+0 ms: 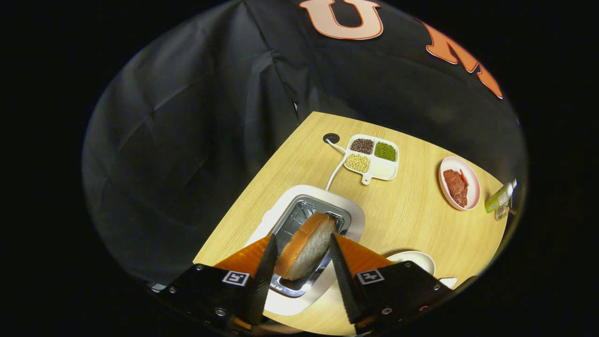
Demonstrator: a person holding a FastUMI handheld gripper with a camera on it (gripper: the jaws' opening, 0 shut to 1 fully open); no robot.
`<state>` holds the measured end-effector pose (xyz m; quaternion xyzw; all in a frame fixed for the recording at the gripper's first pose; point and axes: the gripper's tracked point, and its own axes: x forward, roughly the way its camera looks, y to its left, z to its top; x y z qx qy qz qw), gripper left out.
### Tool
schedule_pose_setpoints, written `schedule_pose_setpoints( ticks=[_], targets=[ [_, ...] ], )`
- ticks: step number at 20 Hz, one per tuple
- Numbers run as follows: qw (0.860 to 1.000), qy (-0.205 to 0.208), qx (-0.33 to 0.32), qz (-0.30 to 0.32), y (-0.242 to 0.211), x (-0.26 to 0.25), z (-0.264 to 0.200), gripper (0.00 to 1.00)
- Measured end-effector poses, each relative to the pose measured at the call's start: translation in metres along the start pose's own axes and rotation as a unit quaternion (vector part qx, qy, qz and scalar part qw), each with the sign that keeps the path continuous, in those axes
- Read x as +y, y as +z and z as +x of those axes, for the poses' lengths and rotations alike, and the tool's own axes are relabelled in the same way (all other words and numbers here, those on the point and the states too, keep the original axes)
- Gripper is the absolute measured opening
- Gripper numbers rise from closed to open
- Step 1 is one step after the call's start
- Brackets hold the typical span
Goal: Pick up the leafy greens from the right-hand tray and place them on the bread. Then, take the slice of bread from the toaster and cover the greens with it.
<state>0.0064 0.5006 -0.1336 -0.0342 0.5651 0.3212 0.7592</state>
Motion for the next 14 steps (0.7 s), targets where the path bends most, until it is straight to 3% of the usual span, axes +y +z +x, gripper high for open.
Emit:
schedule_pose_setpoints(
  ticks=[3,5,9,14],
  targets=[
    [1.0,-0.009,-0.01,0.012,0.001,-0.008,-0.001,0.35],
    [0.999,0.012,-0.007,0.029,-0.002,-0.004,-0.005,0.19],
    [0.998,0.03,-0.029,0.042,0.003,-0.014,-0.025,0.12],
    [0.994,0.066,-0.069,0.048,0.003,-0.02,-0.069,0.12]
  ],
)
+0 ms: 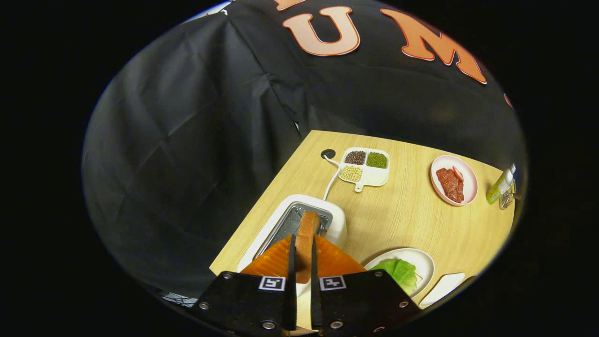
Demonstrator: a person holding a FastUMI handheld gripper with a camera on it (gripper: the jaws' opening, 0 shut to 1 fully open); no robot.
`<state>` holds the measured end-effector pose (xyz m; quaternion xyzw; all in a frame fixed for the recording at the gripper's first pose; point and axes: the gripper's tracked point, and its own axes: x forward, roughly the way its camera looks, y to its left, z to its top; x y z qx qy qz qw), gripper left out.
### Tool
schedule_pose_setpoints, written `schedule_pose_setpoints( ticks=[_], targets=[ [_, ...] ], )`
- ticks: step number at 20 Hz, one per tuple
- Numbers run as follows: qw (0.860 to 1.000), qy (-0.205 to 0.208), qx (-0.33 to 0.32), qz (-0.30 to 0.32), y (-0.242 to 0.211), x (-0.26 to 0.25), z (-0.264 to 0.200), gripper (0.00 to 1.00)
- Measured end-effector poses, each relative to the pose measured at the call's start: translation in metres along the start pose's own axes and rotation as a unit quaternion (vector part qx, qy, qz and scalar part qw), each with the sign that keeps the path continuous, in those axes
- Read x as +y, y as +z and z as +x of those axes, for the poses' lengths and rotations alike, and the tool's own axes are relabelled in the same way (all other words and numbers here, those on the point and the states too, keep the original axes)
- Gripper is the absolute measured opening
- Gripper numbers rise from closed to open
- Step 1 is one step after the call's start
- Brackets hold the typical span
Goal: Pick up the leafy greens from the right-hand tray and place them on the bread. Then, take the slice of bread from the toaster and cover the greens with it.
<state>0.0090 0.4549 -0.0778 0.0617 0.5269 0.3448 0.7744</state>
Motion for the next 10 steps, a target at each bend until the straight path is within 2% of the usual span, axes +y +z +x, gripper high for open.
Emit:
schedule_pose_setpoints(
  ticks=[2,6,10],
  targets=[
    [1.0,0.017,-0.021,0.005,0.004,-0.001,-0.023,0.12],
    [0.998,0.024,-0.055,0.002,0.004,-0.013,-0.059,0.12],
    [0.998,0.028,-0.059,0.001,-0.014,-0.03,-0.077,0.12]
  ],
)
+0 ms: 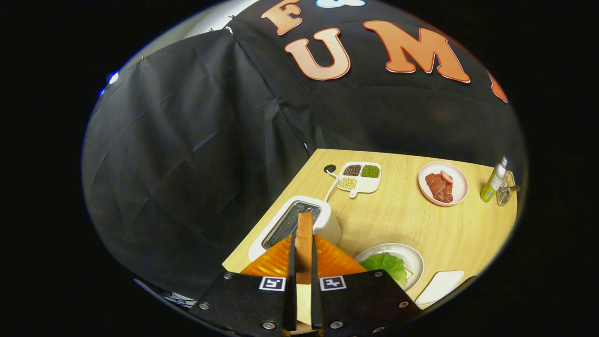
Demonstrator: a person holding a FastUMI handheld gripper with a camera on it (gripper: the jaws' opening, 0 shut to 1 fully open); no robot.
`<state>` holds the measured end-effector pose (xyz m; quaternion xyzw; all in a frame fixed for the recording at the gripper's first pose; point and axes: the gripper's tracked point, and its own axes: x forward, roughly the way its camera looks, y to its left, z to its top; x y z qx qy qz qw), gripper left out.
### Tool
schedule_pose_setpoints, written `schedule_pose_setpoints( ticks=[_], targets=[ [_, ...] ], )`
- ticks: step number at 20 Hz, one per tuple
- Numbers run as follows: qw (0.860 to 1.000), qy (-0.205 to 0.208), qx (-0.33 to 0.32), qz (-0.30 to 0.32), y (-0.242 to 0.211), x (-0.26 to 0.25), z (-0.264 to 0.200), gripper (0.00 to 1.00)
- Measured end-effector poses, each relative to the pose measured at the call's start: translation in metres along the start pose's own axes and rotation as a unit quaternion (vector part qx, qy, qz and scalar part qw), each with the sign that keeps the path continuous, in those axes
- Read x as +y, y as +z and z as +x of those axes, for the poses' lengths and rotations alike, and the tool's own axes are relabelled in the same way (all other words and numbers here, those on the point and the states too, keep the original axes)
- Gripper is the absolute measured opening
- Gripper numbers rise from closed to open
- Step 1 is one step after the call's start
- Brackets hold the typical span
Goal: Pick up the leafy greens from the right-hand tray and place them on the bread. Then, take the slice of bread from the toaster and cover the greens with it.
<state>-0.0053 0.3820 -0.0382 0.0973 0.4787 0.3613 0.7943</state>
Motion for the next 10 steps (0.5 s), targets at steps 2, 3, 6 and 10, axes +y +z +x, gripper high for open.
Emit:
schedule_pose_setpoints(
  ticks=[2,3,6,10],
  targets=[
    [1.0,-0.002,-0.001,0.004,-0.009,-0.012,-0.005,0.12],
    [1.0,-0.001,0.001,0.01,-0.014,-0.018,-0.005,0.12],
    [1.0,-0.004,0.012,0.026,-0.03,-0.039,-0.001,0.12],
    [0.999,-0.006,0.036,0.033,-0.058,-0.065,0.009,0.12]
  ],
)
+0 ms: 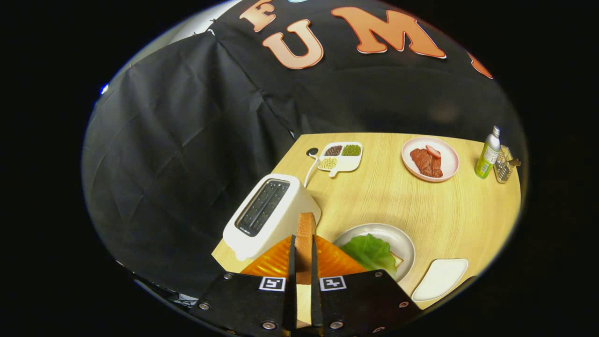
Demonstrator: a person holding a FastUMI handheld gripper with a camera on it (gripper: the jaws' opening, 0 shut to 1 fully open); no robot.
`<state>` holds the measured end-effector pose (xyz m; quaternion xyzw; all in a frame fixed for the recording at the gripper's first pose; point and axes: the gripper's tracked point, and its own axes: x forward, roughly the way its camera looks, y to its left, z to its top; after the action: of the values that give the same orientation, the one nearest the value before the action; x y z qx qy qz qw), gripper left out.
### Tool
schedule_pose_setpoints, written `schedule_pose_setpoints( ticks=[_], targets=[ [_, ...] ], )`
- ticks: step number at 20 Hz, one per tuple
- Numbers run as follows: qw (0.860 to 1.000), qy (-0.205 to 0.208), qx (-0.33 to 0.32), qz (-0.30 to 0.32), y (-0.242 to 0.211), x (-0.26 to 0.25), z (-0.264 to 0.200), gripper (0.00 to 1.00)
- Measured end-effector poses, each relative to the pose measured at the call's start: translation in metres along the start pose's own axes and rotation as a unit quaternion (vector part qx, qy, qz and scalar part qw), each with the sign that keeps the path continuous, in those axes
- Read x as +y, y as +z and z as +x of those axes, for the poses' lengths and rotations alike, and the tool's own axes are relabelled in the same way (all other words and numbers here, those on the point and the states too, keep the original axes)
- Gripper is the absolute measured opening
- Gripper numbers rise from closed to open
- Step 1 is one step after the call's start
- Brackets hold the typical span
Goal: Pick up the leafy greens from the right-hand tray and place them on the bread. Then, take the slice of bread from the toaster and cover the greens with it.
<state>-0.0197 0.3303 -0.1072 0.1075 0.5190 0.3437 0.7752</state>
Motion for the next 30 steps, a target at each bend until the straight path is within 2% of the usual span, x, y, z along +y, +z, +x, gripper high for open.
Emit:
schedule_pose_setpoints(
  ticks=[3,7,11,13,17,21,26,29,30],
  targets=[
    [1.0,-0.011,0.003,-0.005,-0.016,-0.02,0.009,0.12],
    [1.0,0.001,0.021,0.005,-0.036,-0.036,0.02,0.12],
    [1.0,-0.026,0.011,0.009,-0.051,-0.069,0.033,0.12],
    [0.999,-0.019,0.018,0.025,-0.062,-0.079,0.04,0.12],
    [0.999,-0.052,0.008,-0.001,-0.074,-0.112,0.04,0.12],
    [0.998,-0.055,0.013,0.004,-0.088,-0.121,0.043,0.12],
    [0.994,-0.094,-0.002,-0.053,-0.093,-0.132,0.041,0.23],
    [0.983,-0.153,-0.015,-0.096,-0.093,-0.152,0.036,0.41],
    [0.978,-0.175,-0.025,-0.11,-0.089,-0.159,0.032,0.43]
  ],
)
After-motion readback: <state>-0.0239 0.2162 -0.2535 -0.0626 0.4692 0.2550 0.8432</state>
